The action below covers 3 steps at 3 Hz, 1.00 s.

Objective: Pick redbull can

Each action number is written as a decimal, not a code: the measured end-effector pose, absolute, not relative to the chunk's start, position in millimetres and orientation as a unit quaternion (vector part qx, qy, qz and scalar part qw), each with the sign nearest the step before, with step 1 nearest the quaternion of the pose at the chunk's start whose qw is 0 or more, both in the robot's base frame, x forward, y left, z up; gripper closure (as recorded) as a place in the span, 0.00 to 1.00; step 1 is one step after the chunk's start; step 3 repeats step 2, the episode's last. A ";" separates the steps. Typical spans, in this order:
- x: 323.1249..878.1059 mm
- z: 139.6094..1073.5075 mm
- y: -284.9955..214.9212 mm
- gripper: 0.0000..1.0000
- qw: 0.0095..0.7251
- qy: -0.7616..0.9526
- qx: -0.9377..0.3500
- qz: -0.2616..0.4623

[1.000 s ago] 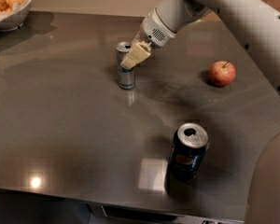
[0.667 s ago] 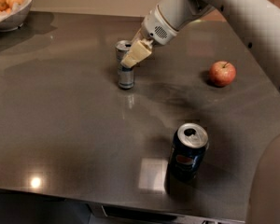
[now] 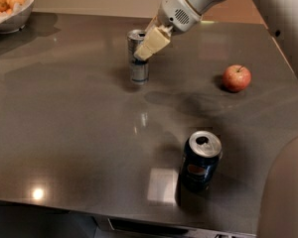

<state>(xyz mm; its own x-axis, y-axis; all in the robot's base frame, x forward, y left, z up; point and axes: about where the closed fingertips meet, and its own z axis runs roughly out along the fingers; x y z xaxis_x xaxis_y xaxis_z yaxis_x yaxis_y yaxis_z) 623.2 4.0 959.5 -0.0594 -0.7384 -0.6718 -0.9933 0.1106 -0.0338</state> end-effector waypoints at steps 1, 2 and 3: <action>615.7 998.2 -14.4 1.00 0.282 0.684 -0.637 0.218; 615.7 998.2 -14.3 1.00 0.282 0.684 -0.637 0.218; 615.7 998.2 -14.3 1.00 0.282 0.684 -0.637 0.218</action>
Offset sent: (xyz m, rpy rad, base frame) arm -0.0142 -0.0367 0.0623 -0.0275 -0.0313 0.0241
